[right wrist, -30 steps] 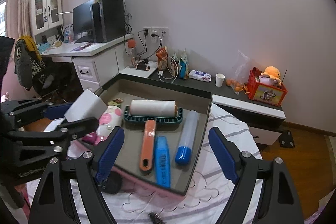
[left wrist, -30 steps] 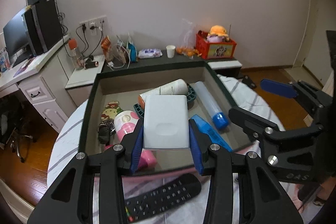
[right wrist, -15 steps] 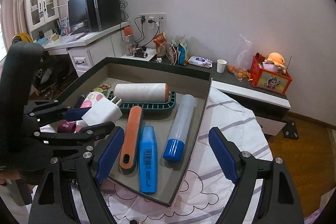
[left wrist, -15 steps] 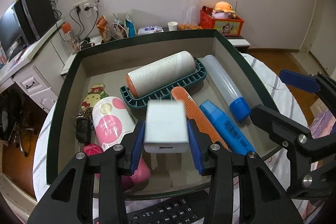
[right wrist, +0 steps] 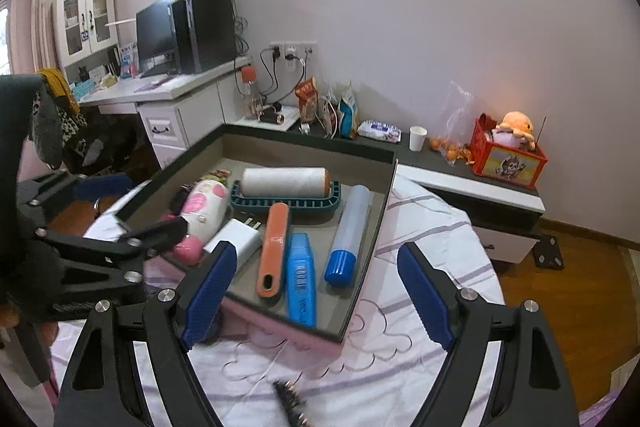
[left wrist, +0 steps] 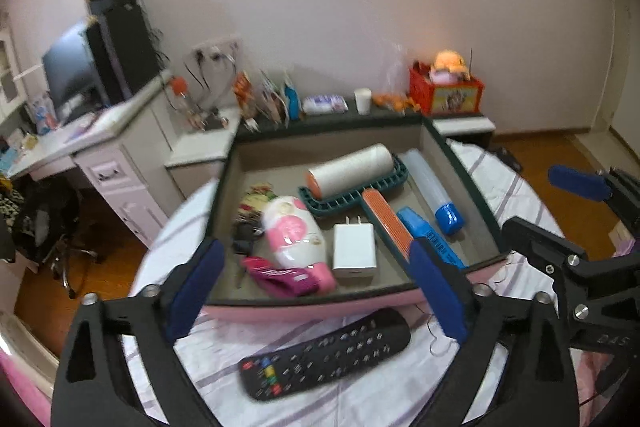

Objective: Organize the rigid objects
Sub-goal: 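Lower the charger into the box and open the left gripper, then move the right gripper down to the black hair clip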

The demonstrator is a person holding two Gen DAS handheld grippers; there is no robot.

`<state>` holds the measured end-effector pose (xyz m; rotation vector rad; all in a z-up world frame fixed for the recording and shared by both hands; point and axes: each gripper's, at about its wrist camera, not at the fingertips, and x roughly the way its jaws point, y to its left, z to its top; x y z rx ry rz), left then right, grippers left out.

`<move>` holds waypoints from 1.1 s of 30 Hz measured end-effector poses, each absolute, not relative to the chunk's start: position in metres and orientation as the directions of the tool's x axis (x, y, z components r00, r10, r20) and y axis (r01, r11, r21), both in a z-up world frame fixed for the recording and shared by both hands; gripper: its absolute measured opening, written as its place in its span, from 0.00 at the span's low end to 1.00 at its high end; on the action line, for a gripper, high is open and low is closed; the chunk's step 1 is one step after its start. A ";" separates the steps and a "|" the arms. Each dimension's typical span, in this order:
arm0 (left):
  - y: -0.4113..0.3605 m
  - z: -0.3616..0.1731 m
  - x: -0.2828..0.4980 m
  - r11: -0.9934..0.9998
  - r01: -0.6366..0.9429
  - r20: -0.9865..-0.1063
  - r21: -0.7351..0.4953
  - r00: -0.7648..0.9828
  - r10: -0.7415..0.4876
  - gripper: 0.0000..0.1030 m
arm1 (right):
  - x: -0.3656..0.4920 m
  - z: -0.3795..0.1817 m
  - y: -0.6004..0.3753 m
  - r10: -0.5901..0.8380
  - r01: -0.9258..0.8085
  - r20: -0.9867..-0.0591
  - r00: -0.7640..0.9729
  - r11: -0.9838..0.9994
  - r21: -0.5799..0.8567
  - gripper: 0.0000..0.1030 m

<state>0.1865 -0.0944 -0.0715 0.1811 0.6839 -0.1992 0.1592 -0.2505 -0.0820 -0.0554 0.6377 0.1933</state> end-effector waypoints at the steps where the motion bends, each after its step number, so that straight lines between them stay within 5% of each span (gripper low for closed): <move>1: -0.090 -0.063 0.175 0.967 0.232 -0.621 0.105 0.775 -0.119 0.95 | 0.150 -0.077 -0.248 0.162 -0.196 -0.585 0.795 0.981 0.005 0.82; 20: -0.025 -0.006 0.006 0.984 0.149 -0.430 0.096 0.898 -0.093 1.00 | 0.014 -0.030 -0.213 0.181 -0.209 -0.460 0.870 0.978 -0.011 0.82; 33: -0.012 -0.004 -0.025 0.985 0.143 -0.414 0.093 0.906 -0.093 1.00 | -0.022 -0.029 -0.202 0.163 -0.198 -0.456 0.875 0.980 -0.030 0.82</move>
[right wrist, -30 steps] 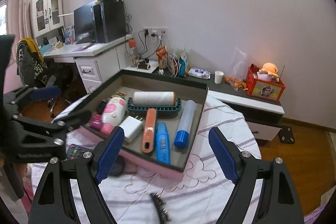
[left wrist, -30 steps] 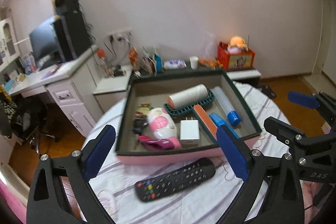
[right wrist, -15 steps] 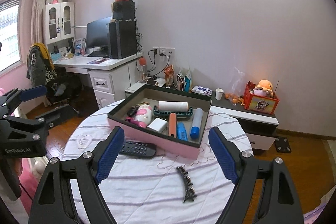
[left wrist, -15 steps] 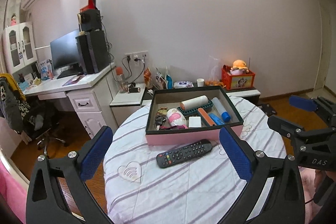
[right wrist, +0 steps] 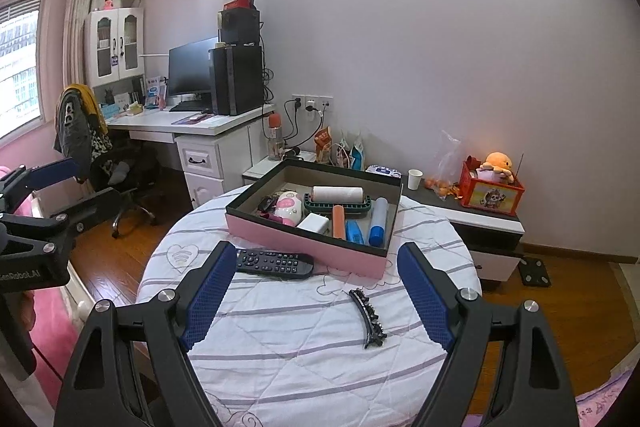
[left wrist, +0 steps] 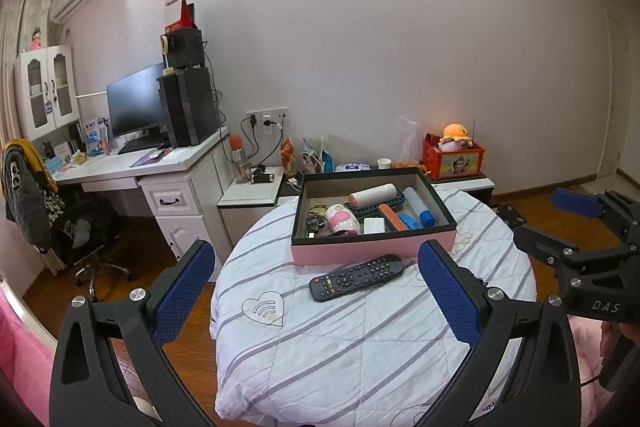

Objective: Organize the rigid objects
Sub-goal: 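Move the right gripper down to the black hair clip, then close the right gripper on the black hair clip and lift it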

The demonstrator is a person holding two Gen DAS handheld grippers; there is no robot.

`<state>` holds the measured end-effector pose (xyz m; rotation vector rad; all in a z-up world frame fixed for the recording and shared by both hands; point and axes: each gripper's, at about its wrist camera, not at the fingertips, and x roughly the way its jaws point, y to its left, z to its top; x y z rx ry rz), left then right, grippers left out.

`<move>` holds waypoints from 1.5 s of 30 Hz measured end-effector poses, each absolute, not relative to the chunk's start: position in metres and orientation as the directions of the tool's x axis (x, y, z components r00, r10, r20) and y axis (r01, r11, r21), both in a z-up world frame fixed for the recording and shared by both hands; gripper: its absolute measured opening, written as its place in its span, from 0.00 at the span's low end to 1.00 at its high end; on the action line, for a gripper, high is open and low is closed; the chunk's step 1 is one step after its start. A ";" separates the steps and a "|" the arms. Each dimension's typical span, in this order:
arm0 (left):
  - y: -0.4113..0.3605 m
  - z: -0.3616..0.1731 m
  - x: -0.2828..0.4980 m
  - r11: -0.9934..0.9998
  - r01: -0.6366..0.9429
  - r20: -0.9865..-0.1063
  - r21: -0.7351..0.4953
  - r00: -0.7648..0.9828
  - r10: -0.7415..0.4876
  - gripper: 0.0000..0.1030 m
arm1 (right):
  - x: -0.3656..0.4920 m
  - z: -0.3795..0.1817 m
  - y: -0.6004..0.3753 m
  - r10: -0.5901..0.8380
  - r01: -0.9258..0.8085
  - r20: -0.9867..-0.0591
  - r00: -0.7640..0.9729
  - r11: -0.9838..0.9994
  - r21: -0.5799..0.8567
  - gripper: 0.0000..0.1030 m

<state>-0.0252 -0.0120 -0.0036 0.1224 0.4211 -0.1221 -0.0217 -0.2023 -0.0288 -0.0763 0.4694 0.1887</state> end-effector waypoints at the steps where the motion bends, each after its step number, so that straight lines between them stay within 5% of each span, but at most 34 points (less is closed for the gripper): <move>1: -0.011 -0.004 -0.025 0.986 0.141 -0.417 0.092 0.905 -0.091 1.00 | -0.022 -0.029 -0.202 0.164 -0.199 -0.458 0.873 0.980 -0.029 0.82; 14: -0.012 -0.028 0.002 0.989 0.118 -0.468 0.093 0.881 -0.062 1.00 | 0.000 -0.059 -0.210 0.149 -0.181 -0.527 0.837 0.984 -0.008 0.82; 30: -0.038 -0.096 0.076 0.977 0.159 -0.631 0.141 0.775 -0.035 1.00 | 0.083 -0.166 -0.250 0.094 -0.097 -0.738 0.668 0.995 0.040 0.81; 41: -0.041 -0.121 0.104 0.974 0.176 -0.683 0.146 0.730 -0.030 1.00 | 0.107 -0.193 -0.259 0.114 -0.112 -0.771 0.626 0.992 0.056 0.81; 45: -0.043 -0.125 0.106 0.972 0.188 -0.693 0.143 0.720 -0.038 1.00 | 0.110 -0.191 -0.260 0.104 -0.119 -0.770 0.629 0.992 0.037 0.52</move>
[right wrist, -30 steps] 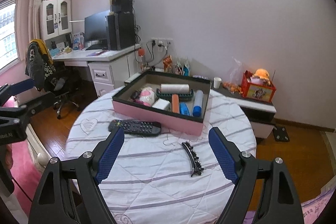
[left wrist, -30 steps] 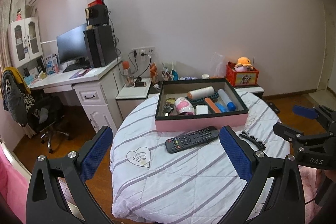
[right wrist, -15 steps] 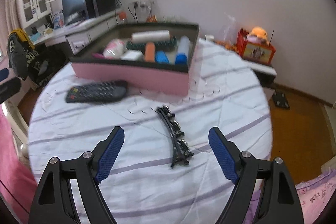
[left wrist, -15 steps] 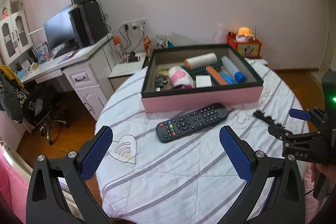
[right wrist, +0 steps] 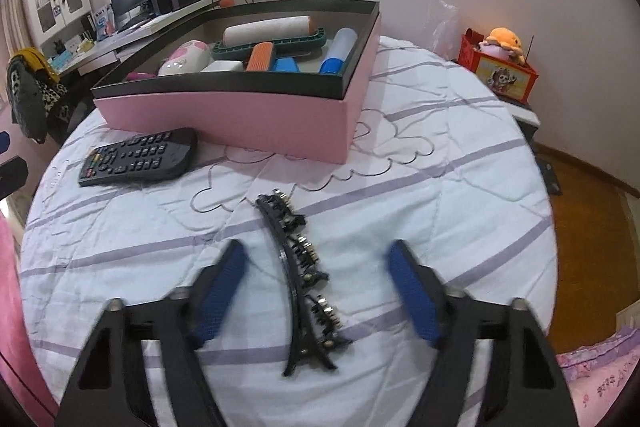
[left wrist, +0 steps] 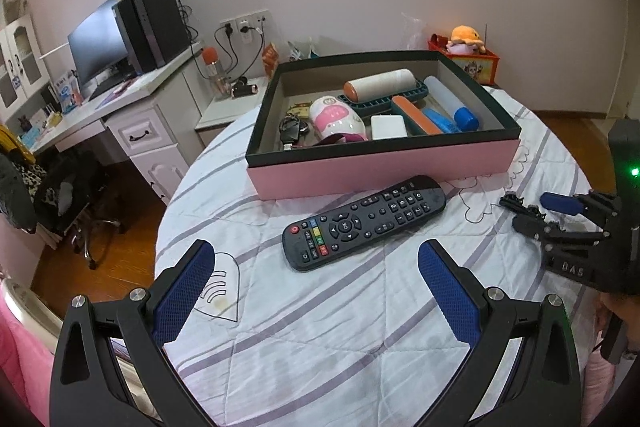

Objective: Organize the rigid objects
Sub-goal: 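Close the right gripper on the black hair clip and lift it, then carry the hair clip into the box and open the right gripper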

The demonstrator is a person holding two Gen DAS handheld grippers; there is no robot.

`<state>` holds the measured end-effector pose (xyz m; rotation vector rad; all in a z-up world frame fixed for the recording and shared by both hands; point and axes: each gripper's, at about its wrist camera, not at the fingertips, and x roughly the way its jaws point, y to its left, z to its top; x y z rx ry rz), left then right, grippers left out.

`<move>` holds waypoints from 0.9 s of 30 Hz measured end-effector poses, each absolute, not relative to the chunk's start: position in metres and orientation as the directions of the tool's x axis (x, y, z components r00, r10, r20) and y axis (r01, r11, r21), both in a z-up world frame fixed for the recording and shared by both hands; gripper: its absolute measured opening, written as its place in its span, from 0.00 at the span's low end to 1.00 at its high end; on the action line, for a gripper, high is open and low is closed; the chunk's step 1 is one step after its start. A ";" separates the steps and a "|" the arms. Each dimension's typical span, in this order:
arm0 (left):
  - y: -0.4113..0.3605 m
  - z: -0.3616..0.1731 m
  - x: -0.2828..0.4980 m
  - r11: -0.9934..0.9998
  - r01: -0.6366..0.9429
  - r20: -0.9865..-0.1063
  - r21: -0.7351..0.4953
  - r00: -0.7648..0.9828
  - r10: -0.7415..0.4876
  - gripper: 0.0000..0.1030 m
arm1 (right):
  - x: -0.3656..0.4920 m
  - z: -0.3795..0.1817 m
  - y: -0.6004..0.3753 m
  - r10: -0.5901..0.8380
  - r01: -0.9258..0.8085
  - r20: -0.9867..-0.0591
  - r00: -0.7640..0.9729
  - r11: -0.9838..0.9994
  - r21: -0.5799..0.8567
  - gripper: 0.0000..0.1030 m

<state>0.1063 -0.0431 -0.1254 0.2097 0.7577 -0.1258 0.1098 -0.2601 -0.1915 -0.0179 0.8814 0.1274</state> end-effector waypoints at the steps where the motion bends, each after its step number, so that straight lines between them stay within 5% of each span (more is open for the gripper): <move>1: -0.043 -0.126 0.107 0.971 0.191 -0.695 0.142 0.718 -0.040 1.00 | 0.110 -0.191 -0.260 0.110 -0.125 -0.771 0.627 0.991 0.040 0.45; 4: -0.043 -0.125 0.106 0.971 0.196 -0.695 0.137 0.717 -0.046 1.00 | 0.112 -0.189 -0.257 0.134 -0.153 -0.775 0.618 0.987 0.049 0.18; 27: -0.032 -0.063 0.079 0.974 0.213 -0.579 0.083 0.806 -0.127 1.00 | 0.082 -0.085 -0.192 0.245 -0.332 -0.620 0.745 0.943 -0.026 0.18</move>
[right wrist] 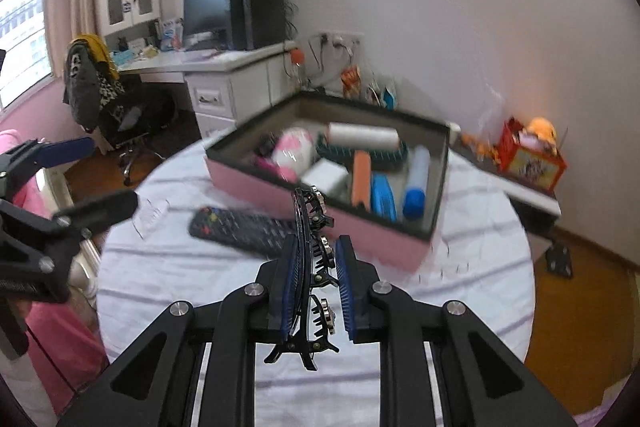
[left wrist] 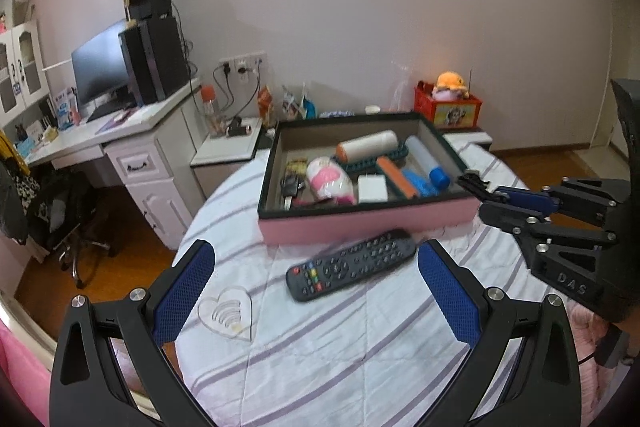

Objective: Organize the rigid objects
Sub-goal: 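Carry the hair clip into the box and open the right gripper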

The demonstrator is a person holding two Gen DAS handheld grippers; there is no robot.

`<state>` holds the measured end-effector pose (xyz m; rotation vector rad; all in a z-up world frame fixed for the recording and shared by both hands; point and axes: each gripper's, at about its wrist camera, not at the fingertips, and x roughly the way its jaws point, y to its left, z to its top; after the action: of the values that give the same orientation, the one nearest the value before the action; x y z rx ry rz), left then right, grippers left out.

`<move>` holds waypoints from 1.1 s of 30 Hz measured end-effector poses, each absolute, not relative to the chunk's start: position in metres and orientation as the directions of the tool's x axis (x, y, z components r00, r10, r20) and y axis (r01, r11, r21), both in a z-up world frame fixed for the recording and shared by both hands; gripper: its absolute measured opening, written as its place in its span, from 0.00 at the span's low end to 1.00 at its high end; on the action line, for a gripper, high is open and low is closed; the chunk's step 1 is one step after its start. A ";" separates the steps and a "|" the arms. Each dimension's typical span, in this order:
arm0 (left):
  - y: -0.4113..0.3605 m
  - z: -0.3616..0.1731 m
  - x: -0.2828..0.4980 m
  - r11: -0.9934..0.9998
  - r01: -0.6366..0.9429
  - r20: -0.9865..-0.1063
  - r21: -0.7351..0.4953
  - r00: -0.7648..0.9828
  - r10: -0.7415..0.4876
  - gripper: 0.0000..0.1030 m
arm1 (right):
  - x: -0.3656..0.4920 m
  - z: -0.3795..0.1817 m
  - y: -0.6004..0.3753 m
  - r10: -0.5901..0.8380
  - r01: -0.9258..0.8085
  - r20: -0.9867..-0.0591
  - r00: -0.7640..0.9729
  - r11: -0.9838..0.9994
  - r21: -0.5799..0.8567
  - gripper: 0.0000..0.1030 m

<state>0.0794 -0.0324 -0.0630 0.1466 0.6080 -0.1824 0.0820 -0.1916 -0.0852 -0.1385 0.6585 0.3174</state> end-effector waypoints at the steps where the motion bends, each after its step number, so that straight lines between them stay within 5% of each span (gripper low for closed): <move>1: -0.034 -0.058 0.081 0.973 0.214 -0.568 0.084 0.813 -0.129 1.00 | 0.084 -0.080 -0.189 0.249 -0.338 -0.613 0.750 0.941 -0.032 0.18; 16: -0.053 -0.040 0.172 0.970 0.232 -0.564 0.075 0.812 -0.150 1.00 | 0.164 -0.052 -0.184 0.234 -0.338 -0.577 0.783 0.938 -0.078 0.18; 33: -0.080 -0.106 0.269 0.963 0.251 -0.715 0.095 0.690 -0.109 1.00 | 0.272 -0.135 -0.225 0.140 -0.243 -0.734 0.664 0.969 -0.035 0.19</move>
<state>0.2686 -0.0802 -0.1059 0.1908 0.7847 -0.2026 0.2724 -0.2249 -0.1347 -0.1342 0.8165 0.2168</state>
